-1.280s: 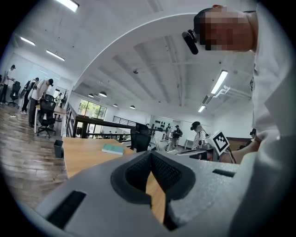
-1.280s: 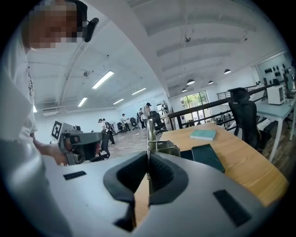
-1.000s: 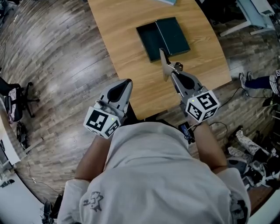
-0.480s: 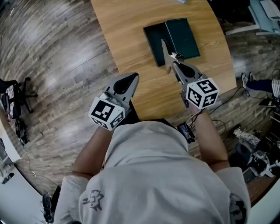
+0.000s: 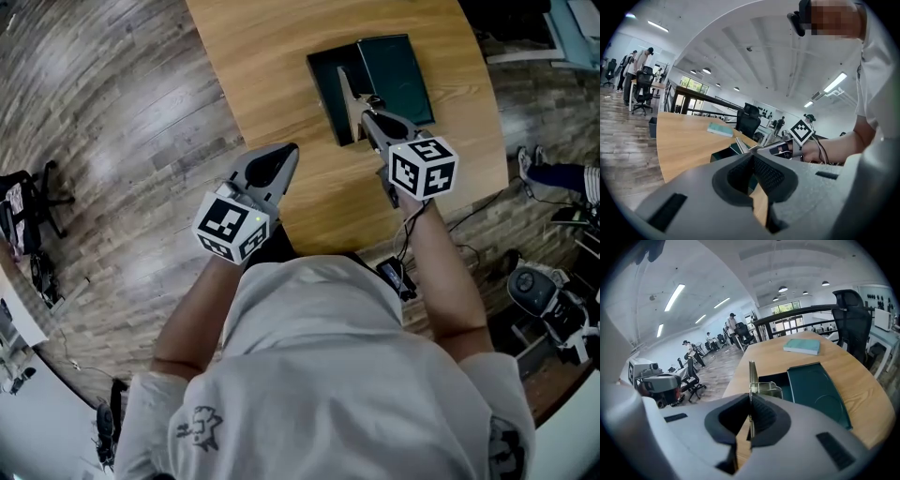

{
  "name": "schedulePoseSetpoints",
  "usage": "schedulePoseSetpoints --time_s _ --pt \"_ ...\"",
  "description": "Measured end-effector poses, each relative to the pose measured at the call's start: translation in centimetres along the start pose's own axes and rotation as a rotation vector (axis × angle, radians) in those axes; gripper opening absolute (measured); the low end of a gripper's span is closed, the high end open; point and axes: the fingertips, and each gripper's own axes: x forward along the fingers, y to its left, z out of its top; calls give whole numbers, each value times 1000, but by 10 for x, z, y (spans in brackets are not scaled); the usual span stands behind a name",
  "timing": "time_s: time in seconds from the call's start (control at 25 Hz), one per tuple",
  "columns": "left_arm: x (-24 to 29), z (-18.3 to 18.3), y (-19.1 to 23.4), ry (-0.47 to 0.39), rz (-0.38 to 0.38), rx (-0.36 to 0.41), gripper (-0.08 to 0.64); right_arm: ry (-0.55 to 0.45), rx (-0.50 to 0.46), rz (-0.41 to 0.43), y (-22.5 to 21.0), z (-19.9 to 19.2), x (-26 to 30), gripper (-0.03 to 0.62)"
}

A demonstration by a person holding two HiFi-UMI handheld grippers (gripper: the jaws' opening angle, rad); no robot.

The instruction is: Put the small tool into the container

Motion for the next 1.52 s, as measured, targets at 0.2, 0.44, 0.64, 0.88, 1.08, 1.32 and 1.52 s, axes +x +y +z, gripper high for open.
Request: schedulePoseSetpoints --time_s 0.2,0.44,0.64,0.88,1.08,1.32,1.52 --pt "18 -3 11 11 -5 -22 5 66 13 1 -14 -2 34 9" --pt "28 -13 23 26 1 -44 6 173 99 -8 -33 -29 69 9" --pt "28 -23 27 46 -5 -73 6 232 147 -21 -43 -47 83 9" --pt "30 -24 25 59 -26 -77 6 289 192 -16 -49 -63 100 12" --pt "30 -26 25 57 -32 -91 6 307 189 -41 -59 -69 101 23" --pt "28 -29 21 60 -39 -96 6 333 135 -69 -62 -72 102 132" --pt "27 -29 15 61 -50 -93 6 329 99 -114 -67 -67 97 201"
